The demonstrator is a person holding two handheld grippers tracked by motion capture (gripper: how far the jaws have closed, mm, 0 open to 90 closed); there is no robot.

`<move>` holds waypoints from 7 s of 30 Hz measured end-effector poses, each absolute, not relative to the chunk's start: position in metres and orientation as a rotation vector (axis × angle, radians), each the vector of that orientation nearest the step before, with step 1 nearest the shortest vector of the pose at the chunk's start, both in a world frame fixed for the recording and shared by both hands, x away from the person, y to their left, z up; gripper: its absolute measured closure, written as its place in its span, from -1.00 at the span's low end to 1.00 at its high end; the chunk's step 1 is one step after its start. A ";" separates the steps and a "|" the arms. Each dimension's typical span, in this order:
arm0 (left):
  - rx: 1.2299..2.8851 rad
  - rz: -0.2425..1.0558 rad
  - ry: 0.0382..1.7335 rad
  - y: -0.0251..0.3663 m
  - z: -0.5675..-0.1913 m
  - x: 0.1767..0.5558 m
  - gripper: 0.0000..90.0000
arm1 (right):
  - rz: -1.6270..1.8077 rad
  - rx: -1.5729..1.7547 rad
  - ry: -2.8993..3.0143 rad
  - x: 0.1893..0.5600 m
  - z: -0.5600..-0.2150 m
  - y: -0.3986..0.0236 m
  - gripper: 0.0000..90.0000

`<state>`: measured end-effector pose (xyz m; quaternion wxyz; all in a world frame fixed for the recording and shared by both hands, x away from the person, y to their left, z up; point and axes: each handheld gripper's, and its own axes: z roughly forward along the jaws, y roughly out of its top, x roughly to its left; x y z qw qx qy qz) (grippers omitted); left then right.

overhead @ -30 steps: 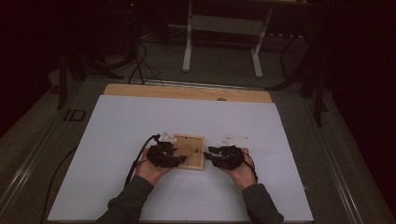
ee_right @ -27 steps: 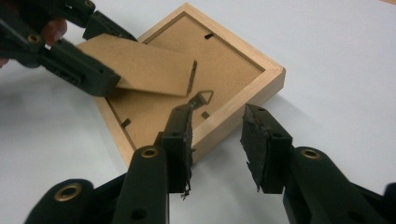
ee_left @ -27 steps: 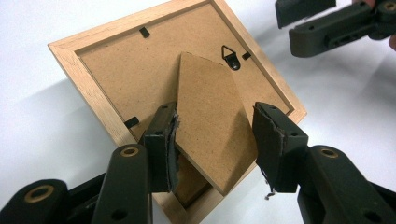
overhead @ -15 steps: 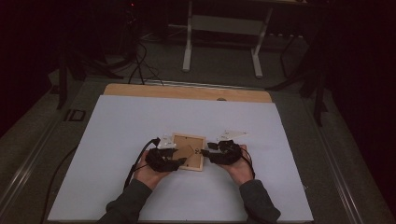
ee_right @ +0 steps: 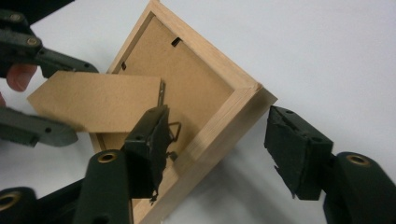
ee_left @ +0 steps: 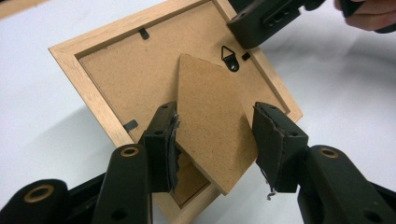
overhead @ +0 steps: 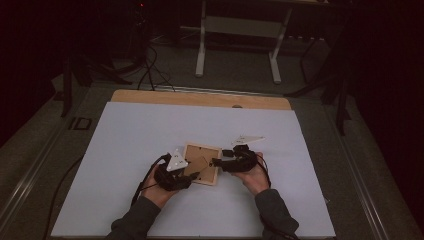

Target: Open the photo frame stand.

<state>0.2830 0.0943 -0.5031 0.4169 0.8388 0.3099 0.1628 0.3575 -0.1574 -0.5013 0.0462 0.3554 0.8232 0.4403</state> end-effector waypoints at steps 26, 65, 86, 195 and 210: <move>2.059 0.116 0.805 0.104 -0.500 0.298 0.35 | 1.459 1.066 2.518 0.356 -0.498 -0.160 0.06; 2.062 0.312 0.871 0.090 -0.503 0.325 0.60 | 1.364 0.982 2.373 0.359 -0.471 -0.153 0.28; 2.044 0.333 0.861 0.088 -0.510 0.325 0.65 | 1.384 0.950 2.385 0.354 -0.473 -0.155 0.23; 1.943 0.305 0.879 0.135 -0.514 0.300 0.42 | 1.342 0.810 2.511 0.316 -0.487 -0.164 -0.14; 1.914 0.297 0.896 0.142 -0.514 0.297 0.45 | 1.341 0.814 2.520 0.319 -0.488 -0.176 0.12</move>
